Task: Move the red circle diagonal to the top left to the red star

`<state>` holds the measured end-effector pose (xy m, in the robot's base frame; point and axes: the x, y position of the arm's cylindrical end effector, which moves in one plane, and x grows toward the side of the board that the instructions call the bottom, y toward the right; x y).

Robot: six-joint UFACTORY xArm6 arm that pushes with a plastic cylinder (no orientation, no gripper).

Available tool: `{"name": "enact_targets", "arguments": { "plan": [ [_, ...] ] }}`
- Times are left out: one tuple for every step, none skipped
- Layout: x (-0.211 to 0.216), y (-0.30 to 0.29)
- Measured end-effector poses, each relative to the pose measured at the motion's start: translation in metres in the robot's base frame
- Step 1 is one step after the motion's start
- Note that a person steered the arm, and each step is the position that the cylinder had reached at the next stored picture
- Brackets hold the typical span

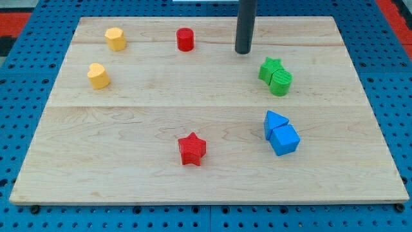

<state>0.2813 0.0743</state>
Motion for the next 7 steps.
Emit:
{"name": "enact_targets", "arguments": {
  "plan": [
    [-0.059,-0.012],
    [-0.086,-0.055],
    [-0.074,-0.087],
    [-0.033,-0.107],
    [-0.017,-0.135],
    [-0.018,-0.146],
    [0.014,-0.146]
  ]
}}
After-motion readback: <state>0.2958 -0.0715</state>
